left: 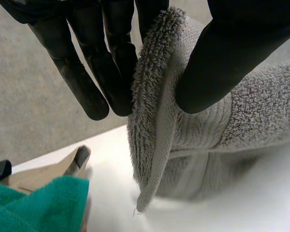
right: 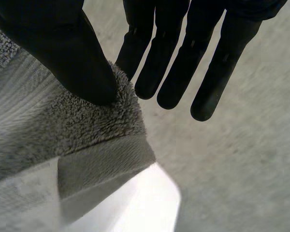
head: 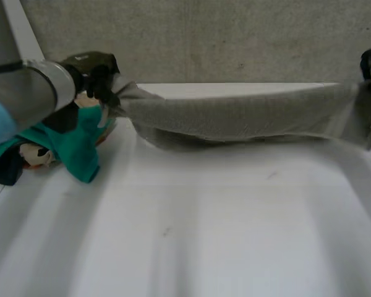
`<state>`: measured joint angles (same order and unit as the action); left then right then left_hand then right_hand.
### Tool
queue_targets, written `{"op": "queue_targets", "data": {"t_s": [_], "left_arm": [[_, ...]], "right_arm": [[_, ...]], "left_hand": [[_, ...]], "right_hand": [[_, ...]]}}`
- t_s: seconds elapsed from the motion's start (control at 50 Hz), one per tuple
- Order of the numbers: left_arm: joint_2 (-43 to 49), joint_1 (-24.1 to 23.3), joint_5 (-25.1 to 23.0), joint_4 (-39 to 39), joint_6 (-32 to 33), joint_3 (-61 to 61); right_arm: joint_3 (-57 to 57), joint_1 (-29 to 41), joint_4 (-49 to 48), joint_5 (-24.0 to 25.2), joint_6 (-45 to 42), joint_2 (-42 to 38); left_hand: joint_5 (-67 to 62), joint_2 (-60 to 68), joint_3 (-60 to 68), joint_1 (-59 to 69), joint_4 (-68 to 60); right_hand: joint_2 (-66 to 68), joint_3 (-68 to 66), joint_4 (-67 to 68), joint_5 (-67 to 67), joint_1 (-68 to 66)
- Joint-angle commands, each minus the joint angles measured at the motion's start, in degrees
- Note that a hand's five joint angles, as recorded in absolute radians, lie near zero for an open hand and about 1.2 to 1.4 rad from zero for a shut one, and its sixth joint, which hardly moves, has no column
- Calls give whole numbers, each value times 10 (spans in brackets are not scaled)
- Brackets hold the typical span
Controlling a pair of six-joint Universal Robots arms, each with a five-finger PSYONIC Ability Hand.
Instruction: Fold the laundry.
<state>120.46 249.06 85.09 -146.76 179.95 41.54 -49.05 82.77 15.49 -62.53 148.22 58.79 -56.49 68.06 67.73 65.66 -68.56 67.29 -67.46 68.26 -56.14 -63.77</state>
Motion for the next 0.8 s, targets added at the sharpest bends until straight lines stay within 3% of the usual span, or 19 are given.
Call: {"op": "queue_targets", "data": {"t_s": [0.02,0.2,0.36,0.4,0.42,0.44,0.52,0.62,0.74,0.8], "left_arm": [[22,-1,-11,-12,-9,28],[167,-3,32,-15,-8,-11],[298,-1,63,-16,-23,-173],[311,-4,60,-16,-29,-197],[318,-9,55,-15,-30,-217],[319,-11,57,-14,-30,-225],[299,-14,66,-11,-30,-233],[237,0,67,-13,-21,-195],[143,9,47,-49,47,-58],[113,7,31,-68,84,-1]], "right_arm": [[20,14,1,6,16,-14],[48,53,-6,-13,10,-154],[131,82,-98,-53,39,-270],[137,88,-121,-62,45,-283],[138,96,-148,-76,51,-290],[138,99,-162,-85,52,-293],[133,100,-206,-129,65,-275],[78,91,-166,-129,90,-195],[-23,75,-40,-59,36,-100],[-55,67,5,-42,9,-82]], "left_hand": [[-135,119,123,143,-114],[-135,119,123,143,-114],[-115,100,103,124,-95],[64,-80,-76,-56,85],[250,-265,-262,-241,270],[322,-337,-334,-313,342],[565,-581,-577,-557,586],[565,-581,-577,-557,586],[565,-581,-577,-557,586],[565,-581,-577,-557,586]], "right_hand": [[127,-125,117,-139,-162],[127,-125,117,-139,-162],[127,-125,117,-139,-162],[-137,139,-147,126,102],[-442,444,-452,430,407],[-573,575,-583,561,538],[-573,575,-583,561,538],[-573,575,-583,561,538],[-573,575,-583,561,538],[-504,506,-514,493,469]]}}
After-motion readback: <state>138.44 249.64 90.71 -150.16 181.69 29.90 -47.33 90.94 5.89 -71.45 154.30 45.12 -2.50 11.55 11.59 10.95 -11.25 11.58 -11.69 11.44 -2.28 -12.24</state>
